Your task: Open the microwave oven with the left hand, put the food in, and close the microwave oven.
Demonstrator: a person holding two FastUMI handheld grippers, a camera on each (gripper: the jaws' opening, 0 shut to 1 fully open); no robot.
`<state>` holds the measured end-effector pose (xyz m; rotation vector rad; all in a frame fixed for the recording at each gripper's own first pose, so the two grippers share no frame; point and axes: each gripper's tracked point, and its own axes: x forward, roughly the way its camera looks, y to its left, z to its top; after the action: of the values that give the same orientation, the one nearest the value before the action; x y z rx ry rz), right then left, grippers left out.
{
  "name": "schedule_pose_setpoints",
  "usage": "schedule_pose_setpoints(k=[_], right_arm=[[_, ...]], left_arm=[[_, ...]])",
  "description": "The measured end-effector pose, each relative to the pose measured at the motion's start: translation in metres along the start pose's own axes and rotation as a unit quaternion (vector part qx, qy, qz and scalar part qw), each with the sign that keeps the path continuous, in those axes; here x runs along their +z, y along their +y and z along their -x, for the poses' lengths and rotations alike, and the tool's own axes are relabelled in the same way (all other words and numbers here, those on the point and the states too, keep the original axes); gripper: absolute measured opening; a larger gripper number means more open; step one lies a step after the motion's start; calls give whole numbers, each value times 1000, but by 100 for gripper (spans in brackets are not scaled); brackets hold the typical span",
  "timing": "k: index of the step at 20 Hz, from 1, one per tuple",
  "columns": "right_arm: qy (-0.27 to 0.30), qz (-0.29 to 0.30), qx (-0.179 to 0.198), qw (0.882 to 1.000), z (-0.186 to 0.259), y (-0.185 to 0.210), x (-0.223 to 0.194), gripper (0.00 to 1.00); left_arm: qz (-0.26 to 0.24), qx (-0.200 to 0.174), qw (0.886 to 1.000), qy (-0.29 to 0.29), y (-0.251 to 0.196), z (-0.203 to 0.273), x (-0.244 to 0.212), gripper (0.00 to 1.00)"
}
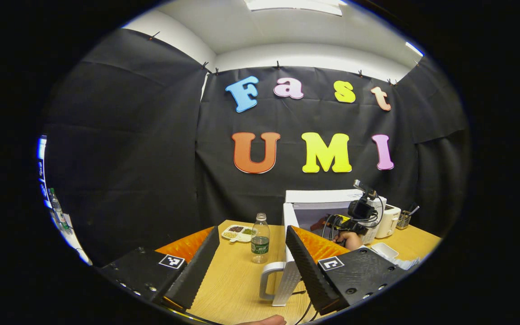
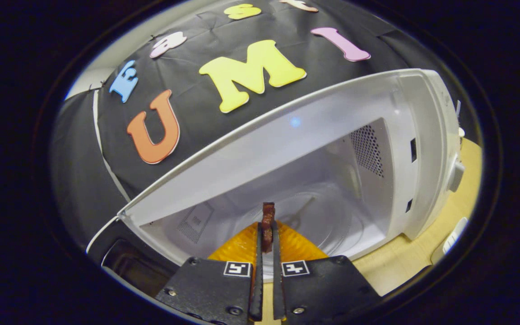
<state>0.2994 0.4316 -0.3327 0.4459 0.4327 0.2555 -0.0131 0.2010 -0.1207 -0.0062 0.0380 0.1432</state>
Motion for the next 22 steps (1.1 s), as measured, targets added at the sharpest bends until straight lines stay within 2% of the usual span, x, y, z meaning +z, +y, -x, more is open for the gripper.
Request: schedule_pose_setpoints(k=[3,5,6,7,9,10,11,13,14,15,18,22], right_arm=[[-9,-26,-1,1000,-7,4,6,15],[-29,-25,-26,999,-10,-5,13,17],[-48,-25,-41,998,-6,-11,19,23],[-60,-28,-57,996,-4,-17,22,48],[-62,-54,-50,995,6,-14,21,99],[-54,-59,-44,996,11,-13,17,100],[-49,-64,-46,996,15,-17,15,100],[-45,-73,-43,995,29,-22,15,100],[-43,-77,-41,995,38,-24,15,100],[-39,-76,-36,996,49,-26,14,100],[-26,-66,-31,997,90,-41,15,100],[-41,-19,3,999,164,-51,33,100]], left_arm=[[6,0,1000,4,0,1,0,92],[8,-2,1000,7,-1,6,-1,92],[7,1,1000,7,1,8,1,92],[5,3,1000,7,2,11,2,92],[2,6,1000,8,3,18,3,92],[2,5,1000,7,2,21,3,77],[1,3,1000,7,1,24,4,92],[-1,6,1000,4,2,30,6,92],[2,9,1000,3,3,31,7,80],[3,11,1000,4,2,33,4,94],[15,8,1000,14,0,32,-8,94],[9,16,999,30,9,31,-27,94]])
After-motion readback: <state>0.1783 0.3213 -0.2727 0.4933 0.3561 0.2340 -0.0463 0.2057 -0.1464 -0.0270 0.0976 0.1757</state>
